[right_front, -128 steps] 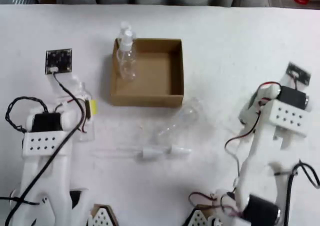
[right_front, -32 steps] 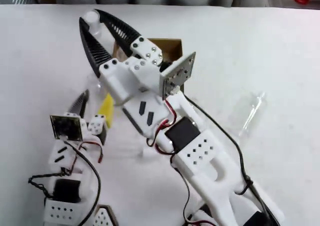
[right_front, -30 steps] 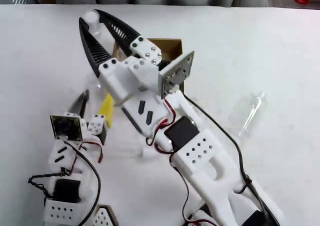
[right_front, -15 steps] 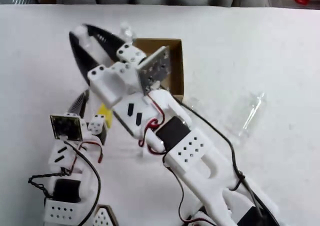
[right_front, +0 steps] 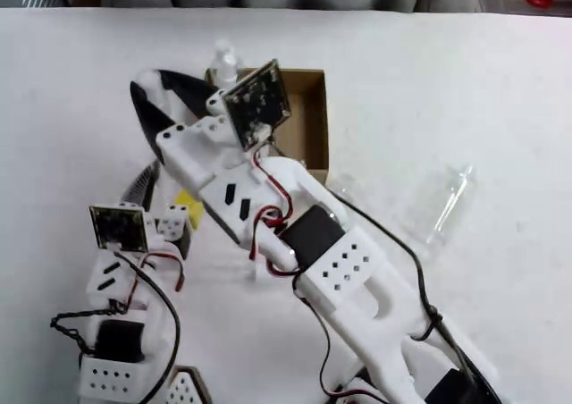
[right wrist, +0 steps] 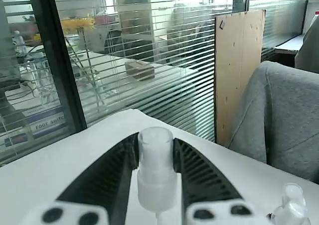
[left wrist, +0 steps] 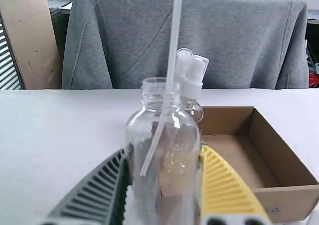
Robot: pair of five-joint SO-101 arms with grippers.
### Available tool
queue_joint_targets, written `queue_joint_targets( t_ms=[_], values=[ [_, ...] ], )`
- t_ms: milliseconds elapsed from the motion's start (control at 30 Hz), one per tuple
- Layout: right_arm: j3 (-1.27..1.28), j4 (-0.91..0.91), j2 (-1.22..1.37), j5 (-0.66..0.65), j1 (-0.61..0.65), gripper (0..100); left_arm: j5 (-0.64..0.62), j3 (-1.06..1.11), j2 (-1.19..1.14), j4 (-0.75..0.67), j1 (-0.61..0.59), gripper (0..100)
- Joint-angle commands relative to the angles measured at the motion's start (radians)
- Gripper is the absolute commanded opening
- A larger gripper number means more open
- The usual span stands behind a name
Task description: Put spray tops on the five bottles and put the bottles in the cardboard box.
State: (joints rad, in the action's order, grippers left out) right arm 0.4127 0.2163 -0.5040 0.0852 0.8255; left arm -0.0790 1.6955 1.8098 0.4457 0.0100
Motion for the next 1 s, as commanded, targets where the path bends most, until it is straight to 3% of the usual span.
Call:
queue_joint_targets(
  t_ms=[0,400,967],
  values=[
    [-0.077,0.042,-0.002,0.015,0.005,1.6,0.005,-0.002,0.019,-0.021,0.001,2],
    [-0.304,0.295,0.193,0.023,-0.03,1.6,0.005,-0.002,0.019,-0.021,-0.001,2],
    [-0.379,0.349,0.289,0.025,-0.045,1.6,0.005,-0.002,0.019,-0.021,-0.015,2]
  ],
)
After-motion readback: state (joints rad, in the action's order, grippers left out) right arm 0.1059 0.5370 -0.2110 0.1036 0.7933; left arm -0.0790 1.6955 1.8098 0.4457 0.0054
